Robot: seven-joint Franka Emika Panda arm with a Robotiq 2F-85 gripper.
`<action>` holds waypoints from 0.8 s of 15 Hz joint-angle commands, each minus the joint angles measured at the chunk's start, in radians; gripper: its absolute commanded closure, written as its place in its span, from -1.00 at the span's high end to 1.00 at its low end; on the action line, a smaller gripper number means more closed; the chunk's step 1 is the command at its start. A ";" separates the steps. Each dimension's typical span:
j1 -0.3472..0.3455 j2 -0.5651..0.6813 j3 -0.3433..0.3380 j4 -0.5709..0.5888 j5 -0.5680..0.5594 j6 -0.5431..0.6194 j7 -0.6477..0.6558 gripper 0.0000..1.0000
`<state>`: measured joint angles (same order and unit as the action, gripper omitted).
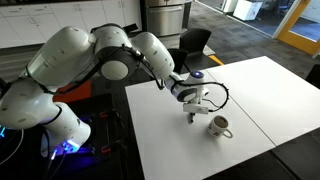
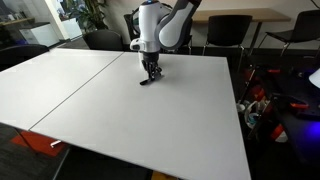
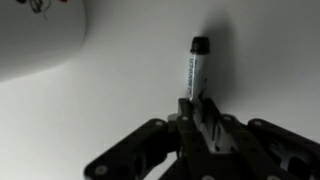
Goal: Move the marker to the left
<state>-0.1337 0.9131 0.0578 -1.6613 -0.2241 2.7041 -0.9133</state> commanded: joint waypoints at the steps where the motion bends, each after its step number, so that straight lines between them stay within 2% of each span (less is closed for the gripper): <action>1: 0.008 -0.010 -0.002 0.011 -0.005 -0.022 0.028 -0.91; 7: 0.039 -0.028 0.019 0.035 0.002 -0.021 0.071 -0.91; 12: 0.131 0.006 0.038 0.122 0.007 -0.034 0.200 -0.91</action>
<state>-0.0547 0.9065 0.0897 -1.5944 -0.2219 2.7040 -0.7909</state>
